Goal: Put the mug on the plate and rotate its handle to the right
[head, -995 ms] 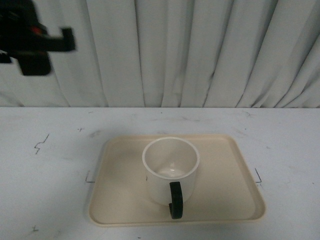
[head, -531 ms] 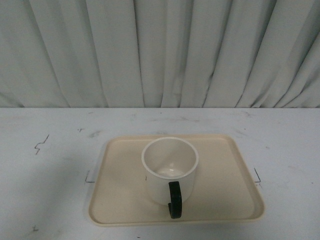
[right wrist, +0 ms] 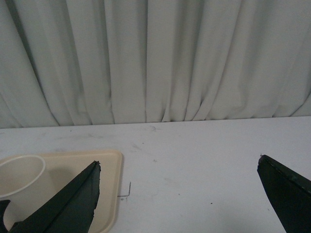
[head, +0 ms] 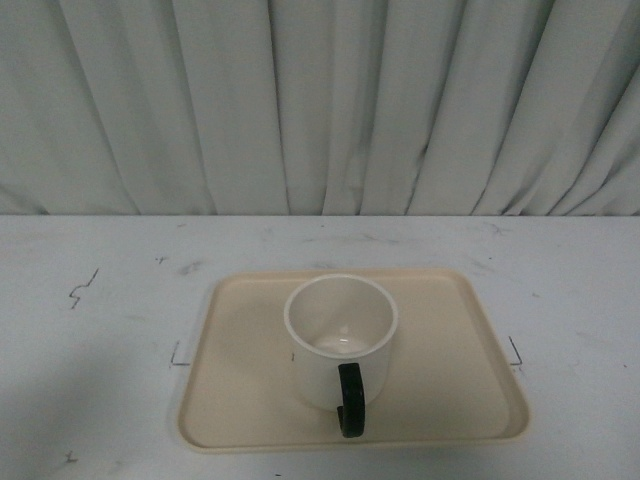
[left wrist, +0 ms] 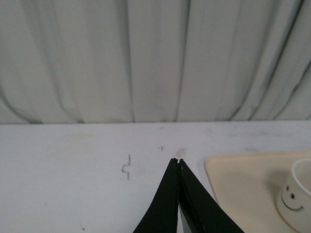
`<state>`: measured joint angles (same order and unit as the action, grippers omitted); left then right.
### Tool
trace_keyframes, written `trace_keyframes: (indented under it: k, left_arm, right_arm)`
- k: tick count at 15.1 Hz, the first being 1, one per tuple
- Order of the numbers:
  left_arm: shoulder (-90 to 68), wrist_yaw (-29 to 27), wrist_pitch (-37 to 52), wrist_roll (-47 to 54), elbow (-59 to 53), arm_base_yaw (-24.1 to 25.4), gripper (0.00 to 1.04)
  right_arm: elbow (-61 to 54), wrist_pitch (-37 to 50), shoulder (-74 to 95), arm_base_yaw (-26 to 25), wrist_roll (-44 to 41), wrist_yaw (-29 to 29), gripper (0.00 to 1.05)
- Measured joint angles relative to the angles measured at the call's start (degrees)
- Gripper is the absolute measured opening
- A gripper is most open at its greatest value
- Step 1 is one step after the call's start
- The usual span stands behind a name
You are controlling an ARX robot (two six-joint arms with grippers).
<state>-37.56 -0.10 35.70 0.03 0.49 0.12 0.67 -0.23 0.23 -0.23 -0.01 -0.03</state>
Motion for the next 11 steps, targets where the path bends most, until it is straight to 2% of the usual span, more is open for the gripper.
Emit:
trace_keyframes:
  k: [11]
  left_arm:
    - [21.11,0.11,-19.02,0.02,-0.02,-0.28,0.02]
  right_arm:
    - [0.0,0.0,0.0,0.2,0.0,0.02,0.98]
